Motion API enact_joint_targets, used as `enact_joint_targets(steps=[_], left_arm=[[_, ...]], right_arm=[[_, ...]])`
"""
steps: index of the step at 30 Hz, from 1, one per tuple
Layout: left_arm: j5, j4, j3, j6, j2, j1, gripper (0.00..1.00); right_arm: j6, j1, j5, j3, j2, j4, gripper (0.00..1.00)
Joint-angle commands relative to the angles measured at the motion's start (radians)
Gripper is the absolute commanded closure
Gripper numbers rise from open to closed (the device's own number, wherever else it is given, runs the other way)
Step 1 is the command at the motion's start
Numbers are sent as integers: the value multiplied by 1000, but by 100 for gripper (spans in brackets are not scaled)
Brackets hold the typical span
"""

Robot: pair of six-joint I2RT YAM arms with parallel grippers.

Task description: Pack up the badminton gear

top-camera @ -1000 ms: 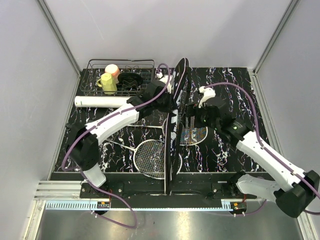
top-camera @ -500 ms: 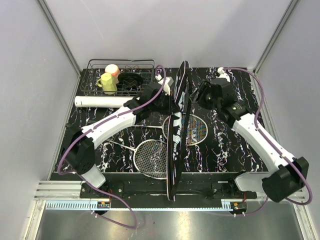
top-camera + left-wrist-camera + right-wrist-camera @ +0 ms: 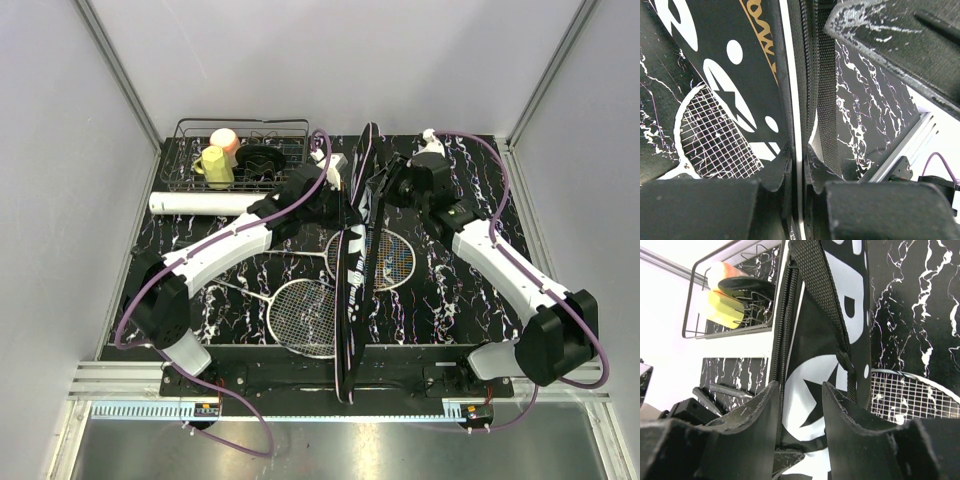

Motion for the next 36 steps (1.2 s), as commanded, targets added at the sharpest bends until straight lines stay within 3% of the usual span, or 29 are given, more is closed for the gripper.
enact_joint_targets(steps=[1, 13, 16, 17, 19, 20, 23, 25, 28, 30, 33, 36], left_arm=[[38, 95, 9, -16, -27, -2, 100], [52, 105, 8, -28, -22, -2, 100], [52, 88, 14, -25, -21, -4, 98], [45, 72, 18, -23, -21, -2, 88], [13, 27, 27, -16, -24, -4, 72], [7, 20, 23, -14, -28, -2, 55], [-8, 29, -6, -10, -59, -2, 40], [-14, 34, -17, -11, -65, -1, 36], [-37, 28, -16, -5, -64, -2, 37], [-70, -4, -8, 3, -50, 2, 46], [-91, -43, 14, 4, -35, 15, 51], [-102, -46, 0, 6, -45, 26, 52]], right_arm=[[-16, -1, -2, 3, -11, 94, 53], [24, -1, -120, -3, 78, 158, 69], [15, -1, -156, -14, 75, 211, 83], [15, 1, -156, -22, 70, 220, 98], [-3, -1, -144, -34, 44, 226, 100], [-13, -1, -137, -46, 34, 226, 100], [-59, -1, -133, -54, 6, 198, 100], [-86, -1, -133, -63, -5, 188, 100], [-99, -1, -128, -81, -20, 185, 100], [-99, -1, -130, -92, -31, 188, 100], [-109, -1, -130, -103, -55, 188, 100], [-125, -2, -127, -114, -74, 186, 100]])
